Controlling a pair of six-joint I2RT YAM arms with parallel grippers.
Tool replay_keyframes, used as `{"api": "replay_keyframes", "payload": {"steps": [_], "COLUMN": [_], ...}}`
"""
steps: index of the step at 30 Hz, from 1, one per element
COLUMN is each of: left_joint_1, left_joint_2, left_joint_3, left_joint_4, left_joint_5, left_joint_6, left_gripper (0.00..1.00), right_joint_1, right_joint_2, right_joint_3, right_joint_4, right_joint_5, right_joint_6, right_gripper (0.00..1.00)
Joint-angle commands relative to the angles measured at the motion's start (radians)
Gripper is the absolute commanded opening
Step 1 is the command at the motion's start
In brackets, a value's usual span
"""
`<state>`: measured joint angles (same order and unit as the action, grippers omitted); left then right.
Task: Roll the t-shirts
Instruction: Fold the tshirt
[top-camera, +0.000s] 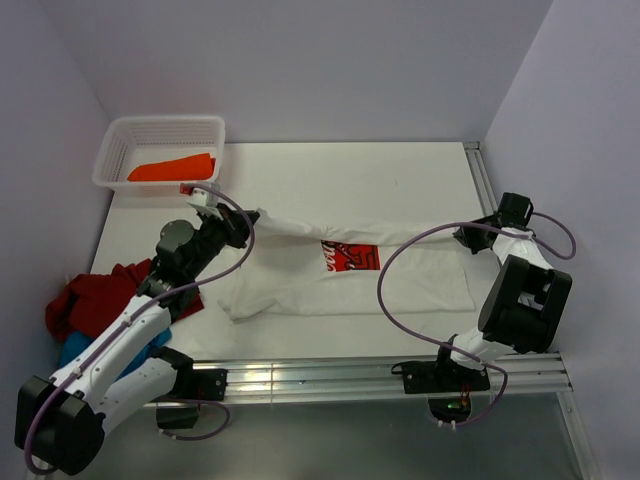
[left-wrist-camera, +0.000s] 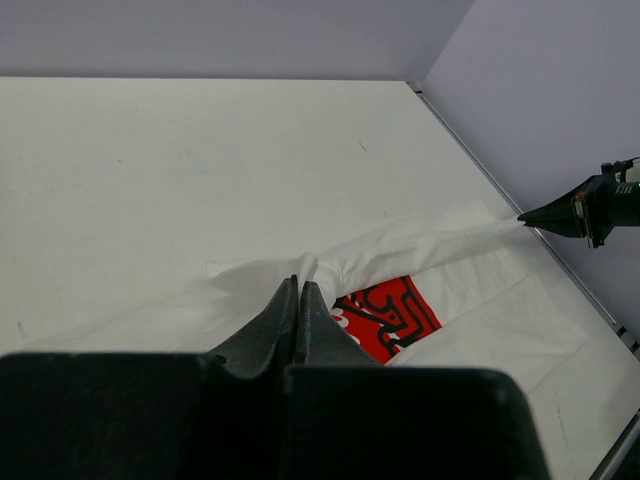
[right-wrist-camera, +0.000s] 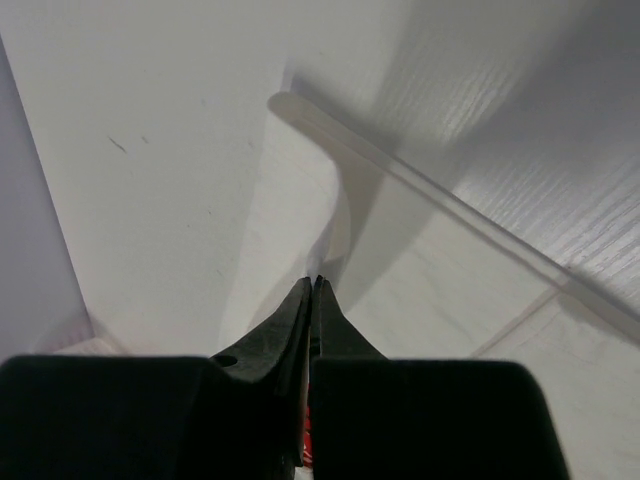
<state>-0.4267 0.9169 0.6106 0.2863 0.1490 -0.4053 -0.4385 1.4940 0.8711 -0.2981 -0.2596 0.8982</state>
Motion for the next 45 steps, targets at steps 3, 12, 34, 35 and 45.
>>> {"api": "replay_keyframes", "payload": {"steps": [3, 12, 34, 35, 45], "left_joint_1": [-0.015, -0.018, -0.073, -0.073, -0.073], "left_joint_2": [-0.050, -0.101, -0.170, -0.171, -0.239], "left_joint_3": [-0.048, -0.127, -0.319, -0.321, -0.388], "left_joint_4": [0.019, 0.001, 0.021, 0.013, -0.015], "left_joint_5": [-0.026, -0.023, -0.011, -0.011, -0.003], "left_joint_6": [-0.010, -0.029, -0.124, -0.125, -0.188], "left_gripper": [0.00, 0.00, 0.00, 0.00, 0.00], "right_joint_1": [-0.016, -0.031, 0.070, 0.099, 0.517], "right_joint_2": [-0.023, -0.015, -0.253, -0.264, -0.068], "right_joint_3": [-0.033, -0.092, -0.228, -0.224, -0.029], "right_joint_4": [0.048, 0.072, 0.202, 0.208, 0.234], "right_joint_5": [0.002, 0.011, -0.037, -0.029, -0.003], "right_joint_6": [-0.008, -0.004, -0.090, -0.090, -0.116], "right_gripper": [0.00, 0.00, 0.38, 0.37, 0.29]}}
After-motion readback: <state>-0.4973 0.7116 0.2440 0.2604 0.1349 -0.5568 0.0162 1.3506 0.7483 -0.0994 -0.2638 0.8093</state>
